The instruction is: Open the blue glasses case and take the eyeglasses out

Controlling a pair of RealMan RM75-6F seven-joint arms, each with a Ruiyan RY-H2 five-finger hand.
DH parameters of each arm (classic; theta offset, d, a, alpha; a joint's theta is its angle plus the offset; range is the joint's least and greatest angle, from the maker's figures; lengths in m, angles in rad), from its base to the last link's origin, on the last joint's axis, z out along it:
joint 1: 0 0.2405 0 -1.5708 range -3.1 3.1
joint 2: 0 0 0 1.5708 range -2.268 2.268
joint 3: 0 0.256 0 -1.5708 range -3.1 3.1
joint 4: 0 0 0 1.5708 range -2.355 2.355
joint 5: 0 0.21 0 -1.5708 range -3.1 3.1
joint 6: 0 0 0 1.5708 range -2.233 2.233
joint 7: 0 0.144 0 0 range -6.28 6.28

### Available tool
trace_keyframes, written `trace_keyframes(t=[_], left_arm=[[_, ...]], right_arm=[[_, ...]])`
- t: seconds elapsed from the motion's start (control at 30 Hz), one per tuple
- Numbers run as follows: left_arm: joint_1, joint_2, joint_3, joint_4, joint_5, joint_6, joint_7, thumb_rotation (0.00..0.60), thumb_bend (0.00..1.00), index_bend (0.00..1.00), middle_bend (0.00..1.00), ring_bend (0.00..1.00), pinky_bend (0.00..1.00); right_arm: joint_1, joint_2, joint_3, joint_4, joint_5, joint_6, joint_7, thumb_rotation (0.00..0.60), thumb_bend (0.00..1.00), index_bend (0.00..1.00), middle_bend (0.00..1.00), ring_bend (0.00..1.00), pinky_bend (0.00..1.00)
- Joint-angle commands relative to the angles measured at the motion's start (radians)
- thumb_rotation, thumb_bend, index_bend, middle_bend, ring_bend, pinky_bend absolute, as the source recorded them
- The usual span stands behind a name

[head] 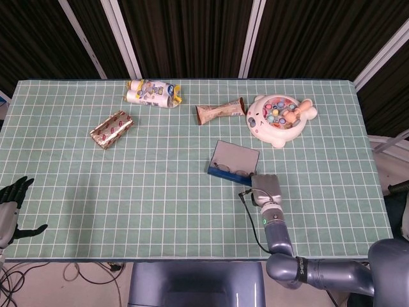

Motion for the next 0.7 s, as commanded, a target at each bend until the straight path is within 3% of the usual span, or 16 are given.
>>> trace_keyframes(t=[0.03,0.7], left_arm=[[0.000,0.000,0.000,0.000,0.001,0.001,0.000,0.600,0.06,0.00,0.00,0.00,0.00],[0.000,-0.001,-0.002,0.002,-0.003,0.002,-0.002,0.600,0.06,0.00,0.00,0.00,0.00]], right_arm=[[-0.002,-0.001,-0.016,-0.030,-0.005,0.010,-0.007,0.600,0.54,0.32,0.80,0.77,0.77],[0.012,-0.063,-0.030,-0.116,-0.064,0.039,0.014,0.600,0.55,0.33,0.81,0.77,0.77]])
